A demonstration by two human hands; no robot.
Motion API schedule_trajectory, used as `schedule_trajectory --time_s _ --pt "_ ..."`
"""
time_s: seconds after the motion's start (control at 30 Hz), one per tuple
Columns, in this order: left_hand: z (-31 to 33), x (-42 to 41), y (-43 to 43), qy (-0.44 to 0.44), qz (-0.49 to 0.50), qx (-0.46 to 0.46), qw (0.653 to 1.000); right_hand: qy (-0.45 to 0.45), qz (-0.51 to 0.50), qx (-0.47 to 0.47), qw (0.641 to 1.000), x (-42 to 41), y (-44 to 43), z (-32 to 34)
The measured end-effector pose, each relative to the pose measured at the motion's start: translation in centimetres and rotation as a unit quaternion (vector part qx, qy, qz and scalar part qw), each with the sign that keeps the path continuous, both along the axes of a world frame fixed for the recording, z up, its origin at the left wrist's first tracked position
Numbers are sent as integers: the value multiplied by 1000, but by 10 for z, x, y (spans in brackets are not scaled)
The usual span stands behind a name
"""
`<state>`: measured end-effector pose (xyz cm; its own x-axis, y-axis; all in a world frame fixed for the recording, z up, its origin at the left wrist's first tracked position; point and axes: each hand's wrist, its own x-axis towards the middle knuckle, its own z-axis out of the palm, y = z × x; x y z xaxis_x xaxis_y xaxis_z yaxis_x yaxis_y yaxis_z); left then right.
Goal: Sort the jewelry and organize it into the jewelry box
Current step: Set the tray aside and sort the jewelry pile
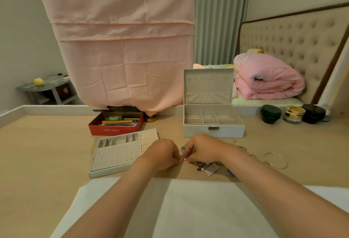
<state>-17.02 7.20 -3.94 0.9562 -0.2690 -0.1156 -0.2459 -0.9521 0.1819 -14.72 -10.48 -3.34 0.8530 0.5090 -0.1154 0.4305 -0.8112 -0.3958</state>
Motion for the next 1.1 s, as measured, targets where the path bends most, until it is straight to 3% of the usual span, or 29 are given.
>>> schedule_trajectory --time_s 0.2,0.47,0.7,0.83,0.97,1.1 --pt "2 9 0 -12 -19 10 1000 -41 19 5 999 4 4 -7" --pt "17 34 4 -71 -13 -196 978 -54 -61 210 974 20 -9 -6" --pt "15 50 6 -119 -9 -203 972 -9 -122 304 945 35 -4 -10" --pt "11 56 25 -141 -9 -156 978 -40 -108 271 956 46 15 -8" --pt "-2 58 36 -85 9 -95 992 -67 -30 150 986 48 26 -13" --pt "-12 54 39 -66 2 -62 996 -87 7 68 994 49 34 -16"
